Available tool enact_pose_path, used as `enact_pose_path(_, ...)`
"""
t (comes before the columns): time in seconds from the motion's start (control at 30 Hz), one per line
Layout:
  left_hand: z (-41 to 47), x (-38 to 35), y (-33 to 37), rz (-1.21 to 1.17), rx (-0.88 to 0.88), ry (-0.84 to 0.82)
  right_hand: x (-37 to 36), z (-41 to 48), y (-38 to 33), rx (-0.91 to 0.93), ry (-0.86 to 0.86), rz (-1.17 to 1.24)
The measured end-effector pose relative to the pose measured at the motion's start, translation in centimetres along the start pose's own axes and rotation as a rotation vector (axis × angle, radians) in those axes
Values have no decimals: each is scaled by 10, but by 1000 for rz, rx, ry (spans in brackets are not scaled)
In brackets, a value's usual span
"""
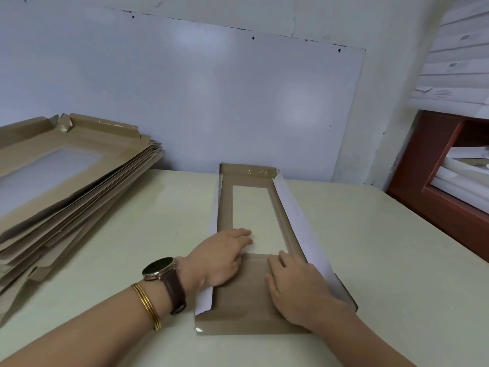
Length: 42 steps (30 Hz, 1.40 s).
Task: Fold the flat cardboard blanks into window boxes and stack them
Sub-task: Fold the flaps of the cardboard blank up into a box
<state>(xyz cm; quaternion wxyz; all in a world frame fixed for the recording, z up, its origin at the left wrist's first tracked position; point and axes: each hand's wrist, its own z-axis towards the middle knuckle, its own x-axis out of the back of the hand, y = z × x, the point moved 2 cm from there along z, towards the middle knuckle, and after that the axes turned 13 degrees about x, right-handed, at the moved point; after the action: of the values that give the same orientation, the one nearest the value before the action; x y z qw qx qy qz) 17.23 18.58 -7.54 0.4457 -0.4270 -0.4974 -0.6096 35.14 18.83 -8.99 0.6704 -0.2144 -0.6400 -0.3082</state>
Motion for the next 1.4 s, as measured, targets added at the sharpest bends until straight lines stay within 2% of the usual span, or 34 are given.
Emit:
enact_pose_path(0.13,-4,-2,11,110,-45,-18,-4,2,-2,4,3,-12)
enact_pose_path(0.27,-8,-3,-1,231,-8,-57,-8,-3,4,4,0,74)
enact_pose_path(0.43,-17,-1,-16,291,17,-12,-6,-5,9,-40,4,123)
enact_pose_path(0.63,-25,4,-33,376,73,16,3,-11,27,-158,-31,88)
enact_pose_path(0.9,-22,18,-33,502,39,84,11,-20,56,-109,-66,-42)
enact_pose_path(1.07,-27,36,-38,434,-17,-10,8,-24,77,58,-40,-140)
enact_pose_path(1.2,-30,42,-46,435,-56,-109,8,-26,82,207,19,-46)
enact_pose_path(1.3,-35,39,-52,413,-6,-169,7,-30,87,198,33,50)
enact_pose_path(1.4,-40,36,-49,260,53,-248,7,-32,95,150,58,46)
